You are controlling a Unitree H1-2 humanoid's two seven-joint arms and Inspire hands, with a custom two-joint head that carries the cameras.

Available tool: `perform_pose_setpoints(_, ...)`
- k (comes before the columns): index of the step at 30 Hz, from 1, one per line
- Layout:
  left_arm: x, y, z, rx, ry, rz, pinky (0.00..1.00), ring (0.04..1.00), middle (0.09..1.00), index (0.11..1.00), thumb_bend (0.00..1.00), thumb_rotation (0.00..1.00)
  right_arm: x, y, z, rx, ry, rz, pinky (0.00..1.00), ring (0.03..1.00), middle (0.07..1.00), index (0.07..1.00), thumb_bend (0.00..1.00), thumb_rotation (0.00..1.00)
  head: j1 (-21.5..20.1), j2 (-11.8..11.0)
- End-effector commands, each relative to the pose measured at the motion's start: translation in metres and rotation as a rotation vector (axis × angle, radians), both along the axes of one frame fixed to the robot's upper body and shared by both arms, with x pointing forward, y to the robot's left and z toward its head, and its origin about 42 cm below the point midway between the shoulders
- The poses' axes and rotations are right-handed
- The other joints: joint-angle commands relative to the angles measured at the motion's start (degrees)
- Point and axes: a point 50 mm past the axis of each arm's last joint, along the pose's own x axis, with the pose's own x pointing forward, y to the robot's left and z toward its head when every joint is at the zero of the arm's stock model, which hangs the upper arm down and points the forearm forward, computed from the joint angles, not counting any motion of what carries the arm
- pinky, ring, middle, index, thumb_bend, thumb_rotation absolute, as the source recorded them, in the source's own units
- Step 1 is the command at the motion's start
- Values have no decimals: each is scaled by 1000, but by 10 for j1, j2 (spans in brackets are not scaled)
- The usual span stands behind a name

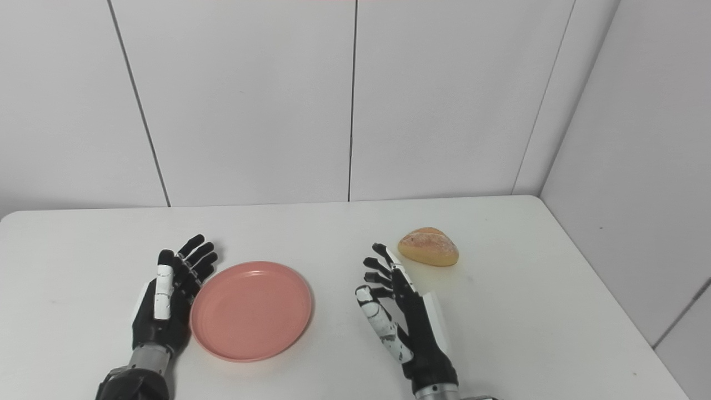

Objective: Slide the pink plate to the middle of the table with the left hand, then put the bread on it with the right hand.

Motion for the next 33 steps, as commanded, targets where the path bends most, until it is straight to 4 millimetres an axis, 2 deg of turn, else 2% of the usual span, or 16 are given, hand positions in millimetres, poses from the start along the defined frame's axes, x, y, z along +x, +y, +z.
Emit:
perform_pose_setpoints(1, -2, -3, -8, -5, 34, -1, 912, 848, 820, 790, 888, 848, 3, -2, 19, -38, -48, 9, 748, 812, 819, 904, 771, 997, -1, -1)
perform_pose_setpoints(8, -2, -3, -8, 6, 35, -6, 907, 852, 818, 799, 871, 867, 20, -15, 42, -255, -157, 5, 786, 790, 805, 856, 784, 1000, -3, -5)
perform_pose_setpoints(13, -4, -7, -9, 12, 29, -16, 904, 845, 809, 797, 854, 870, 41, -31, 60, -389, -228, -48, 699, 769, 808, 816, 805, 969, 1, -8)
perform_pose_setpoints(16, -5, -7, -10, 17, 30, -18, 917, 852, 813, 805, 853, 874, 53, -39, 69, -459, -261, -65, 608, 714, 785, 807, 815, 950, 2, -12)
perform_pose_setpoints(19, -5, -5, -12, 33, 30, -13, 914, 839, 796, 799, 858, 879, 65, -49, 75, -533, -292, -77, 571, 686, 762, 792, 816, 921, 1, -16)
perform_pose_setpoints(24, -5, -4, -14, 36, 36, -7, 917, 825, 774, 791, 861, 860, 77, -57, 83, -578, -290, -83, 569, 683, 758, 787, 817, 886, 2, -23)
perform_pose_setpoints(28, -7, -6, -14, 34, 33, -10, 901, 819, 768, 781, 855, 853, 86, -61, 88, -630, -286, -120, 597, 710, 767, 779, 828, 913, 6, -25)
perform_pose_setpoints(33, -11, -11, -13, 25, 36, -16, 902, 811, 769, 781, 835, 844, 96, -66, 93, -664, -292, -143, 658, 757, 797, 826, 822, 936, 12, -23)
